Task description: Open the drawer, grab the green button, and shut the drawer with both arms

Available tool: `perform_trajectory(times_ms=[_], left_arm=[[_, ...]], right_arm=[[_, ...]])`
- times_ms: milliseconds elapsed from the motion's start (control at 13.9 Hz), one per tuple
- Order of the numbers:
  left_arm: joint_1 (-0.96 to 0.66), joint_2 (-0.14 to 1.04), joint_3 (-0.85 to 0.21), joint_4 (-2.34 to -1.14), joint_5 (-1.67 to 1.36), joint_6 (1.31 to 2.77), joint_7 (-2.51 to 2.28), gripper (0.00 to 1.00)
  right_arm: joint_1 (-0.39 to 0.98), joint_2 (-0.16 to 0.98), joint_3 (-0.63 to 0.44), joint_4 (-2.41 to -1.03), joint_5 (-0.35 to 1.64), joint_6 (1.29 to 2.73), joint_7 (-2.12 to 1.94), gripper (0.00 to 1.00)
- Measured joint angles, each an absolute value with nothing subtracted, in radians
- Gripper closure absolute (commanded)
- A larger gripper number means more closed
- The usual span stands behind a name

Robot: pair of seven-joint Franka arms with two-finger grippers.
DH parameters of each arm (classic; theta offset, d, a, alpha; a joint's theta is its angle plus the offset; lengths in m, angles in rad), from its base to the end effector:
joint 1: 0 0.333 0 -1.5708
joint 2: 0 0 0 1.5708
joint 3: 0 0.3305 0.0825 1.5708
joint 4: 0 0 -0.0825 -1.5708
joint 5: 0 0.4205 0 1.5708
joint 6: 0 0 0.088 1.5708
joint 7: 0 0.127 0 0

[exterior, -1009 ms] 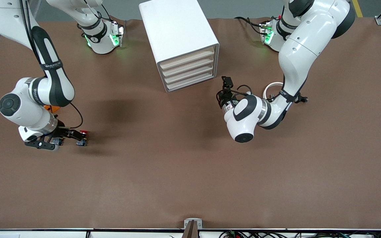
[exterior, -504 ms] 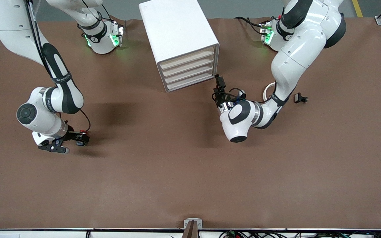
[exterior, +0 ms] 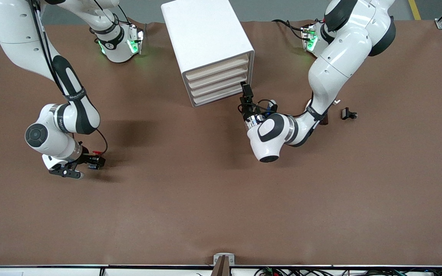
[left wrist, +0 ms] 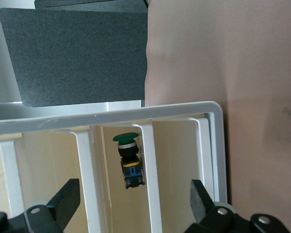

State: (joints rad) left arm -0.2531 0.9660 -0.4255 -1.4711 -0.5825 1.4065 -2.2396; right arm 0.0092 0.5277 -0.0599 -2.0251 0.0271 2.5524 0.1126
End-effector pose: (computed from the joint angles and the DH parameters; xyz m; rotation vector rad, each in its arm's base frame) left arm 0.4666 -0.4360 0.1281 -1.2748 -1.5546 1.2717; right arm 0.6271 -0.0324 0.1467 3.1142 -0.2774 0.0020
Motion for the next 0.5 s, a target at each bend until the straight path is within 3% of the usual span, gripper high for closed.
perform_trajectory(times_ms=[72, 144, 360, 432, 504], left_arm=[[-0.26, 0.966, -0.426, -1.471, -0.587, 1.406, -2.245, 0.0], [-0.266, 0.966, -0.426, -1.471, -0.592, 1.406, -2.246, 0.0], [-0.281, 0.966, -0.426, -1.471, -0.612, 1.406, -2.248, 0.0], [-0.286, 0.966, -0.426, -1.471, -0.613, 1.405, -2.248, 0.0], [-0.289, 0.966, -0.426, -1.471, -0.614, 1.405, -2.248, 0.0]], right_arm=[[0.009, 0.528, -0.06, -2.025, 0.027, 2.554, 0.113, 0.71], [0.009, 0.528, -0.06, -2.025, 0.027, 2.554, 0.113, 0.73], [0.009, 0.528, -0.06, -2.023, 0.028, 2.555, 0.114, 0.71], [0.009, 0.528, -0.06, -2.023, 0.028, 2.555, 0.114, 0.5], [0.009, 0.528, -0.06, -2.023, 0.028, 2.555, 0.114, 0.08]])
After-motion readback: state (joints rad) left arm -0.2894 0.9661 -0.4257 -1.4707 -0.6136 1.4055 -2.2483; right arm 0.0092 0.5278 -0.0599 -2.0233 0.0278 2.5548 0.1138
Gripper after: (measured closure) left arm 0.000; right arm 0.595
